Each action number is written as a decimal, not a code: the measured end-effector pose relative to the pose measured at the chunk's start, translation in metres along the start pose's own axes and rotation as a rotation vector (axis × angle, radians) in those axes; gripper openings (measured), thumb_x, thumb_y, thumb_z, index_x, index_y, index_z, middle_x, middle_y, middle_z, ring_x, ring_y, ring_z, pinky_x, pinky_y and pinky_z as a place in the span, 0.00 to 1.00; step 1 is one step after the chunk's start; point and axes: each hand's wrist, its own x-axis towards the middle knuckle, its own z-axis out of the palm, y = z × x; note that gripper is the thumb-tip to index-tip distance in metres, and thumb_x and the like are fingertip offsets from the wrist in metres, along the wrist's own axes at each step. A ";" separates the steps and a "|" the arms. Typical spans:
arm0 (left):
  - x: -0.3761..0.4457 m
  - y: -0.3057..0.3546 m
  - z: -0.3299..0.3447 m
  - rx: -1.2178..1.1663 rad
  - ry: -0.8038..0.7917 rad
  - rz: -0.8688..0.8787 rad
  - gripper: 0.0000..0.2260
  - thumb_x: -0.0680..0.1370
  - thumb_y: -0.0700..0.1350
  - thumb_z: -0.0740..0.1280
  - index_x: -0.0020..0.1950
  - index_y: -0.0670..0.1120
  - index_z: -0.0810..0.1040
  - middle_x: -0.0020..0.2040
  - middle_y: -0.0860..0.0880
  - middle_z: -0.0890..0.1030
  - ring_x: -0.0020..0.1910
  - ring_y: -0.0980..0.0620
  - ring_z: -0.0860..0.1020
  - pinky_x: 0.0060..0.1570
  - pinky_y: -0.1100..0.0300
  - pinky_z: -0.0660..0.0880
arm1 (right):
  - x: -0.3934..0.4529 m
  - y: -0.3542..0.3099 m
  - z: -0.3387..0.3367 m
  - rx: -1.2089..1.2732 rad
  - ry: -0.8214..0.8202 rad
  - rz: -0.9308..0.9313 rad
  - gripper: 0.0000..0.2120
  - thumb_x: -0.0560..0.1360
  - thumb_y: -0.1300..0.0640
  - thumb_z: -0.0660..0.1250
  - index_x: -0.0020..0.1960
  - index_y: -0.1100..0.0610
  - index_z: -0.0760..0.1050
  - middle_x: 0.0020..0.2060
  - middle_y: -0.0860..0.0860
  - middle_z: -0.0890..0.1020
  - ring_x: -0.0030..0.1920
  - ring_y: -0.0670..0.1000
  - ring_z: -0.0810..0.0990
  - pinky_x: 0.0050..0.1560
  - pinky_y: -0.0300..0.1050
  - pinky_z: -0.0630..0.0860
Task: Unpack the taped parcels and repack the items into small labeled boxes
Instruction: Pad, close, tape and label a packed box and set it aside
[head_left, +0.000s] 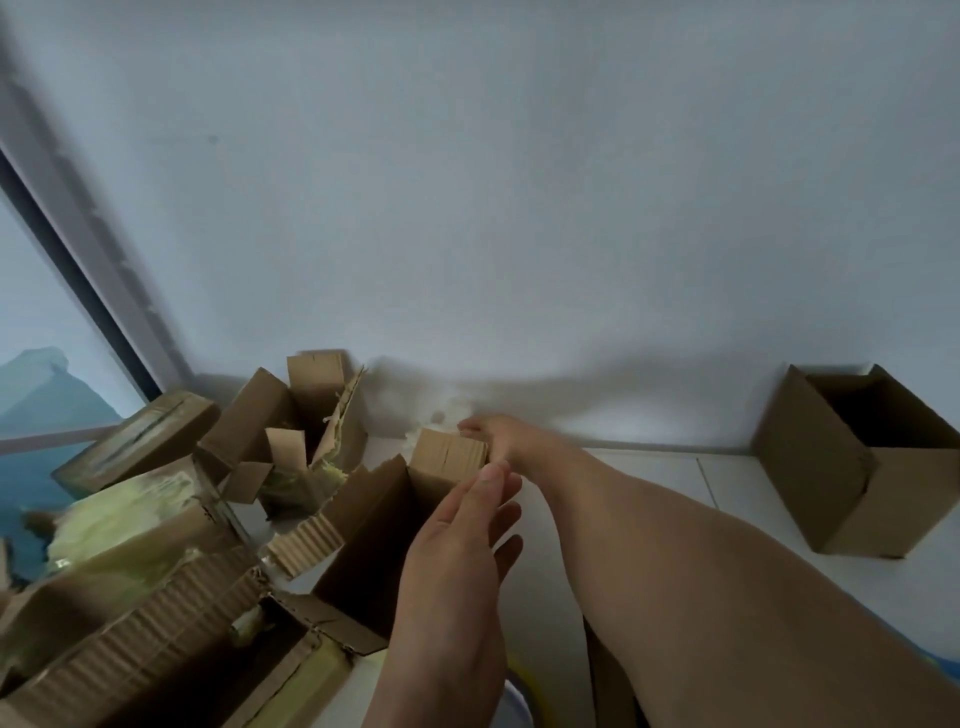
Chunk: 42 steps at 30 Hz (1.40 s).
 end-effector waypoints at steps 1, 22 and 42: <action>0.000 -0.001 0.000 0.018 0.005 0.015 0.10 0.80 0.50 0.66 0.57 0.49 0.83 0.48 0.55 0.86 0.55 0.54 0.82 0.60 0.53 0.76 | 0.000 0.001 -0.001 -0.031 0.033 -0.009 0.21 0.81 0.60 0.60 0.74 0.59 0.66 0.71 0.58 0.69 0.71 0.59 0.68 0.72 0.53 0.64; -0.040 -0.006 0.011 0.531 -0.198 0.131 0.15 0.81 0.56 0.62 0.67 0.57 0.75 0.59 0.60 0.78 0.59 0.61 0.75 0.66 0.56 0.71 | -0.152 0.039 -0.087 0.323 0.605 0.048 0.13 0.76 0.55 0.69 0.59 0.58 0.77 0.55 0.53 0.80 0.52 0.54 0.79 0.54 0.50 0.77; -0.067 -0.065 0.016 1.087 -0.314 0.375 0.09 0.84 0.45 0.55 0.50 0.47 0.74 0.48 0.50 0.76 0.44 0.53 0.73 0.43 0.62 0.65 | -0.321 0.062 -0.001 -0.215 0.475 0.288 0.06 0.77 0.46 0.64 0.49 0.46 0.70 0.43 0.44 0.75 0.47 0.46 0.75 0.57 0.46 0.71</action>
